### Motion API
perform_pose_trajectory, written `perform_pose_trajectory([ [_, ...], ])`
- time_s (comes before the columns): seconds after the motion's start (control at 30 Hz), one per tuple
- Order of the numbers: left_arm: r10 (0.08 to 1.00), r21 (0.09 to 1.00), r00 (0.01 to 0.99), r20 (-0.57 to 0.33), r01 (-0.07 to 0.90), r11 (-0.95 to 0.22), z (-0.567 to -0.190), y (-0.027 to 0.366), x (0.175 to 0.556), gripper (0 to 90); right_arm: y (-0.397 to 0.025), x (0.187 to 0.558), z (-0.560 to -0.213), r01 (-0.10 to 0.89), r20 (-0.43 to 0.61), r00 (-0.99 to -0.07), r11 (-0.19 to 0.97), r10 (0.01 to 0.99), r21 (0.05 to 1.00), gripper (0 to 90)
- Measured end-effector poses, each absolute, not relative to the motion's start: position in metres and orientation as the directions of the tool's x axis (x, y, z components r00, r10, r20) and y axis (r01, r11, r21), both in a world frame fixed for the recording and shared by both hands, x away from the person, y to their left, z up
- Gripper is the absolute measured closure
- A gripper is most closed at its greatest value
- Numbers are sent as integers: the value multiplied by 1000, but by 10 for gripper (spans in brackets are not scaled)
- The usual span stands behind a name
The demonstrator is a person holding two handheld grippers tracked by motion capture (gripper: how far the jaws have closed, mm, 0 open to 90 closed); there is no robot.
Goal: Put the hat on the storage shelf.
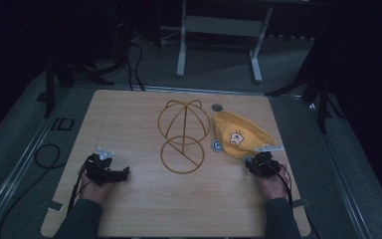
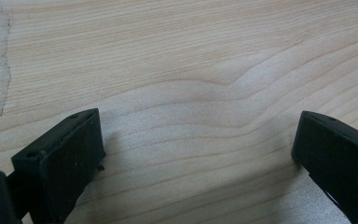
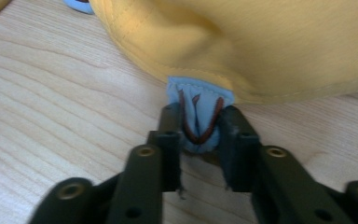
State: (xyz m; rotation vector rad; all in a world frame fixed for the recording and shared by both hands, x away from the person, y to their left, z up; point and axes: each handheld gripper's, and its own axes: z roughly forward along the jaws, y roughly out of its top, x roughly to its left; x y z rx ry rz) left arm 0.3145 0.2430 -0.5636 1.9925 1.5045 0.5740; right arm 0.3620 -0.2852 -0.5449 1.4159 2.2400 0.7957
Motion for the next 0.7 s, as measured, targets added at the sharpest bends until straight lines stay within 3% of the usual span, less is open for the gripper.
perform_pose_trajectory([
  [0.2, 962, 669, 273, -3, 715, -201, -564, 243, 314, 22, -282, 358, -541, 682, -21, -445, 354, 895, 640, 794],
  [0.7, 962, 671, 275, -1, 713, -203, -564, 243, 314, 22, -279, 344, -519, 625, -34, -471, 361, 881, 692, 805],
])
